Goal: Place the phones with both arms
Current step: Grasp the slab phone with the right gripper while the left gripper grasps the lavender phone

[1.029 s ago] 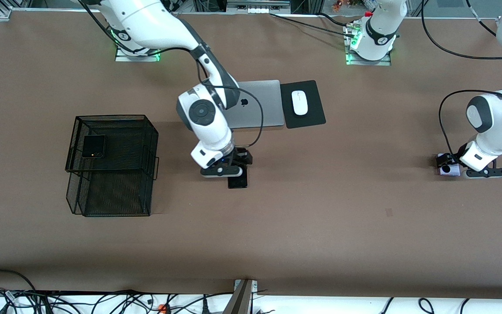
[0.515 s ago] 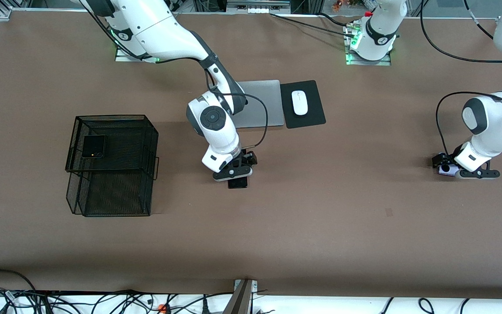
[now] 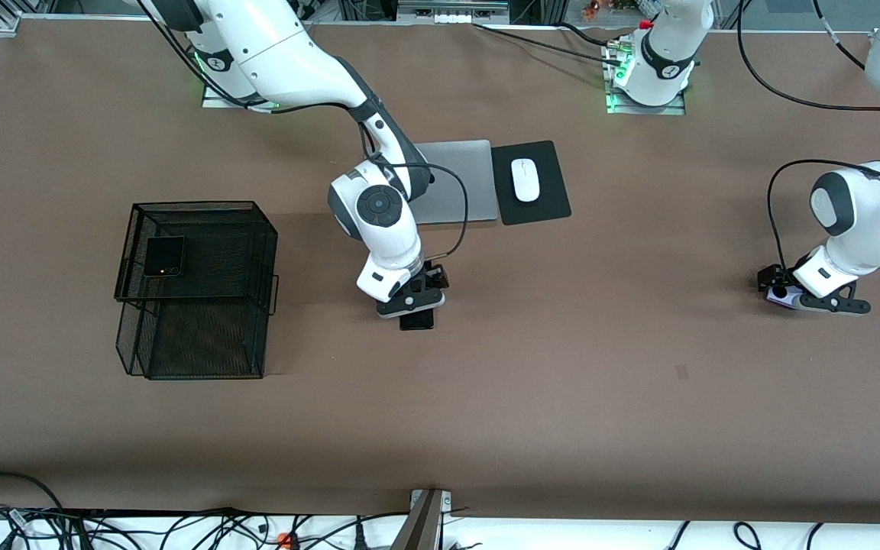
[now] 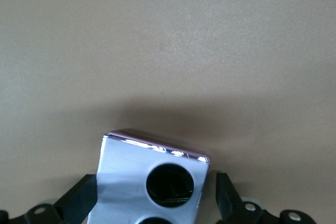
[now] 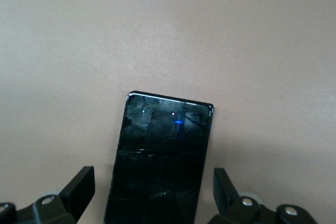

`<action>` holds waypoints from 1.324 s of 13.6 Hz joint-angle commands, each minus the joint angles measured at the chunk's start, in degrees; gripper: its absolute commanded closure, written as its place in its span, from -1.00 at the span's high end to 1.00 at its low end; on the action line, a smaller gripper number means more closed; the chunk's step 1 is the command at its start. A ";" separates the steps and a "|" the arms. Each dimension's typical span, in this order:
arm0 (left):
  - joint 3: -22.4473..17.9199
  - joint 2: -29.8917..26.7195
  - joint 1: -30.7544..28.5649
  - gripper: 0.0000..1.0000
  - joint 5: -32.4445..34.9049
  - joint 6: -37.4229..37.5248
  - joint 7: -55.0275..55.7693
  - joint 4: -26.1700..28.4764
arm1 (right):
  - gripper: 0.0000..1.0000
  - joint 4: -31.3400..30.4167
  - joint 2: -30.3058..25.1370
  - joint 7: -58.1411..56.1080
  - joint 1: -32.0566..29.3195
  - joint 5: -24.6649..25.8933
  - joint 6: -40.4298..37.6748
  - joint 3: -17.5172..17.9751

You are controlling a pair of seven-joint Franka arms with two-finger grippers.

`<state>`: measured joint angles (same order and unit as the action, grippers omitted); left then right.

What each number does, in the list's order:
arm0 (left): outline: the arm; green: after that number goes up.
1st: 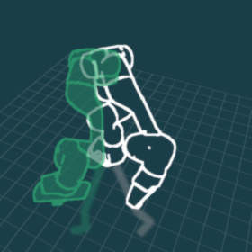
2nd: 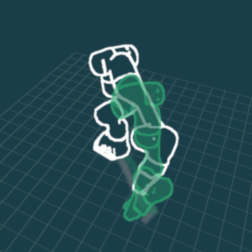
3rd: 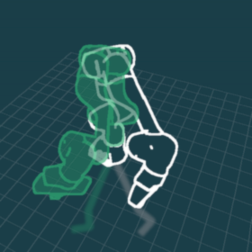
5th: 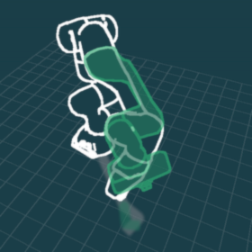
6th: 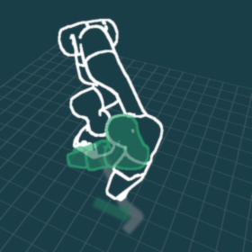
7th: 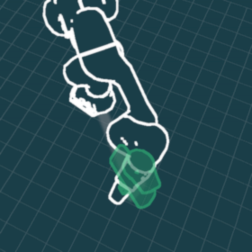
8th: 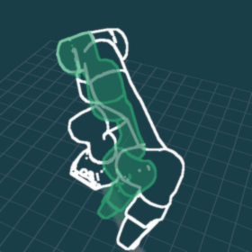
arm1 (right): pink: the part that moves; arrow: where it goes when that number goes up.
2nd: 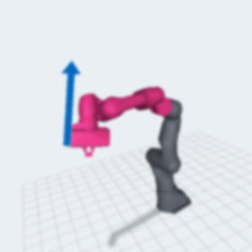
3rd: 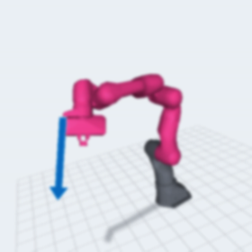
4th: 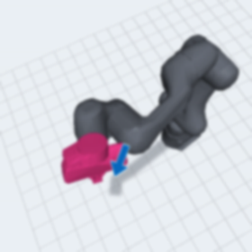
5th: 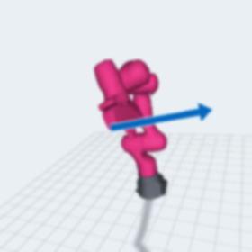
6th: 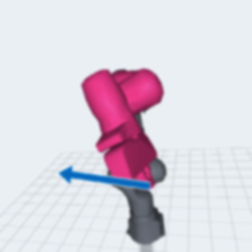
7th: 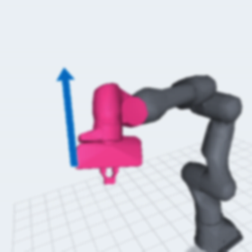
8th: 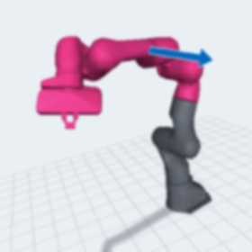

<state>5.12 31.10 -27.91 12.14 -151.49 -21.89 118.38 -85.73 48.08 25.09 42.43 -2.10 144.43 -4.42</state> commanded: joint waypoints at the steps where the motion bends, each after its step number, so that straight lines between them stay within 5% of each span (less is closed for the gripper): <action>1: -0.11 0.89 -0.30 1.00 -0.10 -0.21 -4.99 -1.83 | 0.99 1.09 1.31 -0.40 0.11 0.61 -0.20 0.02; 18: 1.65 -1.75 -0.83 1.00 2.80 6.47 -17.20 -3.59 | 0.95 1.18 3.16 0.31 0.37 0.34 -0.11 0.11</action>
<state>6.66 29.80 -28.16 13.98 -146.32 -36.01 115.72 -85.68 49.89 25.09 42.49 -2.10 144.45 -4.30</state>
